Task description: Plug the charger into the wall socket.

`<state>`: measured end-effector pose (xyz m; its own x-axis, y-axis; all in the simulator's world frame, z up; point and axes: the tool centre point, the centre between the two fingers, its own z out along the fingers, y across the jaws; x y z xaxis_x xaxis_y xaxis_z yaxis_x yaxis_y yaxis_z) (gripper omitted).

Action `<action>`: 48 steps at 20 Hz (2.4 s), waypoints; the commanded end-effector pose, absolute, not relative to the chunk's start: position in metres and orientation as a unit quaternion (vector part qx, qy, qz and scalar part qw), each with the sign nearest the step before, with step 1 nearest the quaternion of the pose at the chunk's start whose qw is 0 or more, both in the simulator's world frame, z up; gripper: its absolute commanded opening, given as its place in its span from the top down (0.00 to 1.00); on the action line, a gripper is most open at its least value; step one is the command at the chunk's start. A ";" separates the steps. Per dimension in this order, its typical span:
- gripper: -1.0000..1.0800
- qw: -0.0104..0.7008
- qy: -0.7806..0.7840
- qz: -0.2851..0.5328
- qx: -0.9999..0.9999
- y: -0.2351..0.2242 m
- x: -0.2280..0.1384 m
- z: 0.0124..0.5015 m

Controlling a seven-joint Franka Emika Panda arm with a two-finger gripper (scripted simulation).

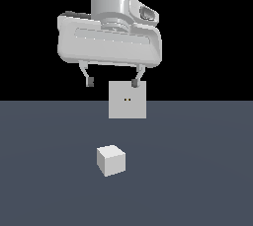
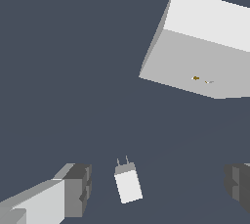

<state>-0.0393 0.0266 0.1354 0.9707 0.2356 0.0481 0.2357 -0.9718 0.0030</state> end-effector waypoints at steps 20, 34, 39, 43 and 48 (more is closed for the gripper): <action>0.04 0.005 -0.250 -0.019 -0.968 0.025 -0.112 0.063; 0.04 0.005 -0.252 -0.019 -0.968 0.024 -0.113 0.021; 0.04 0.005 -0.252 -0.019 -0.967 0.024 -0.113 0.012; 1.00 0.005 -0.252 -0.019 -0.967 0.024 -0.113 0.012; 1.00 0.005 -0.252 -0.019 -0.967 0.024 -0.113 0.012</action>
